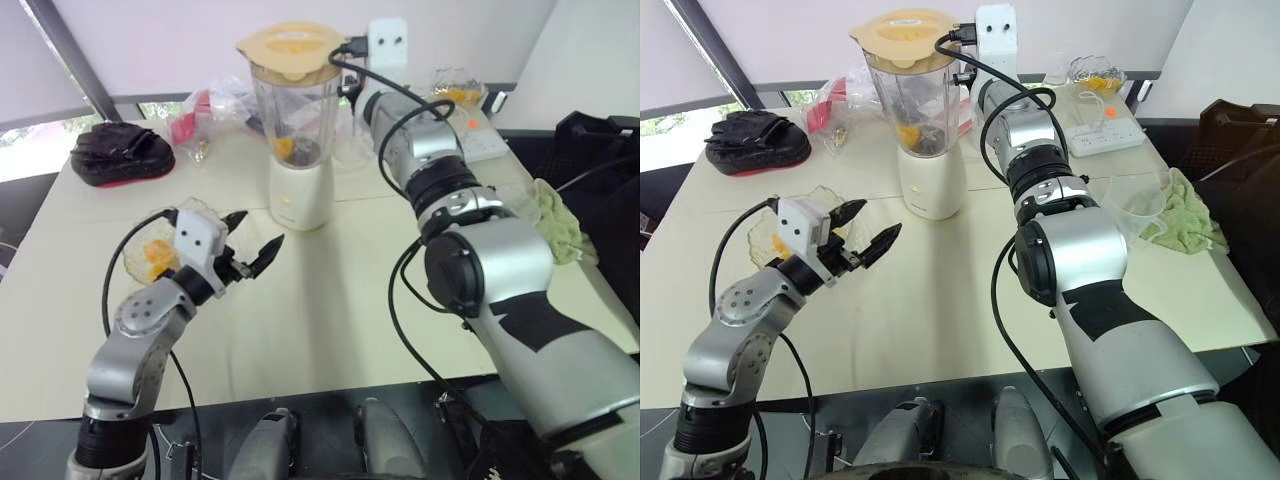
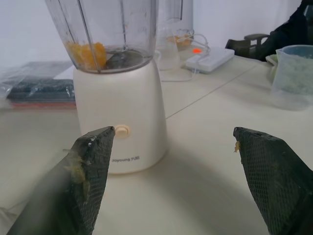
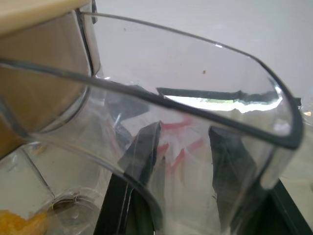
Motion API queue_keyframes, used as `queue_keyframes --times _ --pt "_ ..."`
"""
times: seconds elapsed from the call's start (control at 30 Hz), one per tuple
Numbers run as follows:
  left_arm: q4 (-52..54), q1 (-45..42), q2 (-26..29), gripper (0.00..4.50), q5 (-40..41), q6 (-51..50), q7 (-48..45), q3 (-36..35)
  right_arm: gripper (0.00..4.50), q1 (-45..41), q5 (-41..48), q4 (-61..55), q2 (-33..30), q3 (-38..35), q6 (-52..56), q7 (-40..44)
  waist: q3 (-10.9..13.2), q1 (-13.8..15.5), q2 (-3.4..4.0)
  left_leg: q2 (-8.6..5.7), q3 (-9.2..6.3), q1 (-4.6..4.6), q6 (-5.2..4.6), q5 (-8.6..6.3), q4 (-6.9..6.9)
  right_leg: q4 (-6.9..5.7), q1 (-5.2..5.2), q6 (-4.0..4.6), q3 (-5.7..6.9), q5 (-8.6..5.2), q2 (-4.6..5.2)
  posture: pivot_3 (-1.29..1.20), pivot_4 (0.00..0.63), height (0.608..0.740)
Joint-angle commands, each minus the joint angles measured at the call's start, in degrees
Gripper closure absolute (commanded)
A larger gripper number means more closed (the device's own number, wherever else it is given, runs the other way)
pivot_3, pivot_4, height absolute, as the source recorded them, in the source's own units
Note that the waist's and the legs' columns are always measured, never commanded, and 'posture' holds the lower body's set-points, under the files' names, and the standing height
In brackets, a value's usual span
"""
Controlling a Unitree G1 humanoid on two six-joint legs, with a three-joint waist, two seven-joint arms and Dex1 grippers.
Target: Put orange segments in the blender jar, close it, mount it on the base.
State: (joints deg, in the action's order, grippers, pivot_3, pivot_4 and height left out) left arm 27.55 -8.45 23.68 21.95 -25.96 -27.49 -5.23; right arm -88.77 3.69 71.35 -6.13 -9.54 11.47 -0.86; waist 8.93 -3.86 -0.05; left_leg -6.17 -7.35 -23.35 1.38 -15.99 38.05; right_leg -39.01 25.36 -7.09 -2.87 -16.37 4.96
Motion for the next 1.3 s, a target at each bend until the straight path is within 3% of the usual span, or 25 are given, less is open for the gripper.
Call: queue_keyframes --times 0.03,0.27,0.5,0.77,0.93,1.1,1.3 --pt "1.3 -0.6 0.7 0.43 0.3 0.1 -0.3 0.0 3.46 -0.2 0.3 -2.0 -0.1 -0.4 -0.1 -1.0 0.0 0.0 0.00 0.00 0.00 0.00 0.00 0.00 0.00 0.00 0.00 0.00 0.00 0.00 0.00 0.00 0.150 0.740" --pt "1.3 -0.4 1.0 0.43 0.3 0.0 -0.6 0.2 3.46 0.9 0.5 -2.9 0.5 -0.5 0.4 -1.0 0.0 -0.1 0.00 0.00 0.00 0.01 0.00 0.00 0.01 -0.01 -0.01 0.00 0.00 0.00 -0.01 0.00 0.150 0.740" --pt "1.1 -0.6 1.0 0.36 0.3 -0.1 -0.7 0.3 0.03 1.4 0.1 -3.5 0.4 -0.1 0.7 -0.7 0.0 -0.2 -0.01 0.01 0.00 0.01 0.01 0.01 0.01 -0.01 0.00 0.00 0.00 0.00 -0.02 0.00 0.150 0.740" --pt "0.8 -1.0 0.9 0.36 0.5 0.0 -0.9 0.5 0.03 6.8 -1.1 -5.8 0.4 1.7 1.4 -0.2 0.0 -0.1 -0.01 0.02 0.01 0.01 0.01 0.00 0.03 -0.02 -0.01 0.00 0.00 0.00 -0.03 0.00 0.150 0.740" --pt "0.7 -1.4 1.2 0.36 1.2 -0.4 -1.0 -0.1 0.03 16.0 -1.4 -13.4 1.6 3.8 5.3 1.4 0.0 -0.2 -0.01 0.02 0.00 0.01 0.01 0.00 0.06 -0.03 -0.02 0.00 0.00 0.00 -0.02 0.00 0.150 0.740" --pt "-0.1 -2.8 2.3 0.36 2.9 -1.9 -1.0 -2.5 0.03 33.1 -0.7 -39.3 0.0 7.8 16.6 7.1 0.0 -0.1 -0.01 0.02 -0.03 0.01 0.01 0.00 0.08 -0.06 -0.01 0.00 0.00 0.00 -0.02 0.00 0.150 0.740" --pt "-1.0 -4.6 4.2 0.36 4.7 -3.9 -1.6 -4.7 0.03 47.3 7.7 -72.1 -9.4 8.4 25.0 23.0 0.0 0.2 -0.01 -0.01 0.00 0.00 0.00 0.00 0.14 -0.07 -0.02 -0.01 0.01 0.00 -0.02 0.00 0.150 0.740"
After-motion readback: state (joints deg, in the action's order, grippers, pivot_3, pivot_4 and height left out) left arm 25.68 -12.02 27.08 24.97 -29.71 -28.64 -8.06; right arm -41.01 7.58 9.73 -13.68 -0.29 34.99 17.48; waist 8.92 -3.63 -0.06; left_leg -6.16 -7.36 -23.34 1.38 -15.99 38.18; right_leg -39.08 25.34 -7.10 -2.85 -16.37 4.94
